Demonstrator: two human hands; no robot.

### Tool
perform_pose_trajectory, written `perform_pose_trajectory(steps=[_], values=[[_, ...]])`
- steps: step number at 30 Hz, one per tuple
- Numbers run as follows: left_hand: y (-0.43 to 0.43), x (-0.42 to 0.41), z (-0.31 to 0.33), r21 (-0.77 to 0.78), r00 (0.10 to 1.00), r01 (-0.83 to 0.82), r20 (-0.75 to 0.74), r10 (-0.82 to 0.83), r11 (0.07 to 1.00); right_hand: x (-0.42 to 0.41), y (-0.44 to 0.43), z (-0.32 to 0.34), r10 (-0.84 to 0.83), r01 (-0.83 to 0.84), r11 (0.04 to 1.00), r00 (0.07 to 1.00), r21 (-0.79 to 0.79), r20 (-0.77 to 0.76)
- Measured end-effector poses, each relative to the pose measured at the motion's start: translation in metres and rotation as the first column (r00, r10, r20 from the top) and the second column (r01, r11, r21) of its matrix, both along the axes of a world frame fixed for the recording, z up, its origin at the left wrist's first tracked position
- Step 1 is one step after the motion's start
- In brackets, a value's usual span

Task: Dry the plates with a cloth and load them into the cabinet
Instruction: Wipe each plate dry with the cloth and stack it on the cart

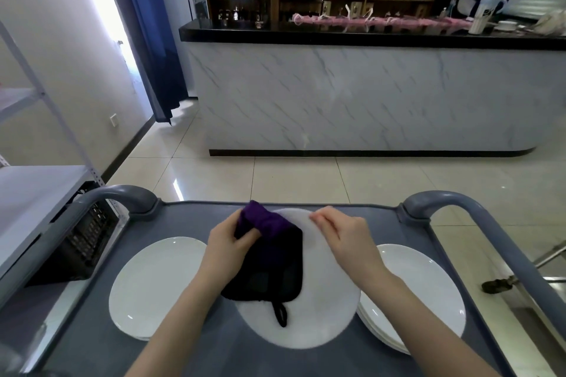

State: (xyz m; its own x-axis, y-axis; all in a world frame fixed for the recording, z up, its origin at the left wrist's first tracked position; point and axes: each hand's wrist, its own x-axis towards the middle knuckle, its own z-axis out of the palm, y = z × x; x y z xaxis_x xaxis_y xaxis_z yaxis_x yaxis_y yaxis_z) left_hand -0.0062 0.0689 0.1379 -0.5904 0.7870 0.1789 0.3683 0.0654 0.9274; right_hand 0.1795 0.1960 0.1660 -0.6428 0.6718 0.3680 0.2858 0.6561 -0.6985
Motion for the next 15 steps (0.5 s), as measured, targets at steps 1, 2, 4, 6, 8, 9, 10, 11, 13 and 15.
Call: perform_pose_trajectory(steps=[1,2,4,6,8,9,10,11,13,15], values=[[-0.002,0.001,-0.003,0.022,0.993,-0.058,0.104,0.056,0.998,0.002,0.001,-0.003,-0.095,0.092,0.995,0.993,-0.039,-0.076],[-0.004,0.004,-0.005,0.036,0.971,-0.106,0.219,0.096,0.994,0.002,0.0,-0.007,-0.202,0.191,0.978,0.968,-0.086,-0.151],[-0.008,0.019,-0.017,0.037,0.911,-0.197,0.377,0.168,0.98,-0.001,-0.006,-0.015,-0.405,0.355,0.908,0.88,-0.223,-0.246],[-0.008,0.036,-0.028,0.021,0.849,-0.281,0.47,0.239,0.959,-0.003,-0.013,-0.023,-0.499,0.41,0.854,0.819,-0.32,-0.283],[-0.01,0.042,-0.031,0.003,0.823,-0.313,0.5,0.27,0.95,-0.002,-0.017,-0.029,-0.449,0.355,0.878,0.844,-0.322,-0.294],[-0.011,0.038,-0.031,-0.003,0.846,-0.298,0.463,0.265,0.955,0.001,-0.016,-0.03,-0.398,0.306,0.898,0.871,-0.316,-0.287],[-0.013,0.033,-0.029,-0.008,0.883,-0.258,0.404,0.239,0.966,0.004,-0.014,-0.029,-0.347,0.261,0.915,0.897,-0.307,-0.274],[-0.015,0.026,-0.027,-0.013,0.92,-0.199,0.341,0.192,0.98,0.007,-0.009,-0.026,-0.307,0.229,0.929,0.915,-0.289,-0.261],[-0.016,0.014,-0.019,-0.036,0.97,-0.079,0.23,0.085,0.996,0.01,0.001,-0.015,-0.252,0.195,0.952,0.937,-0.235,-0.242],[-0.015,0.005,-0.01,-0.077,0.993,-0.017,0.117,0.026,0.997,0.012,0.01,0.0,-0.179,0.145,0.976,0.959,-0.162,-0.221]])
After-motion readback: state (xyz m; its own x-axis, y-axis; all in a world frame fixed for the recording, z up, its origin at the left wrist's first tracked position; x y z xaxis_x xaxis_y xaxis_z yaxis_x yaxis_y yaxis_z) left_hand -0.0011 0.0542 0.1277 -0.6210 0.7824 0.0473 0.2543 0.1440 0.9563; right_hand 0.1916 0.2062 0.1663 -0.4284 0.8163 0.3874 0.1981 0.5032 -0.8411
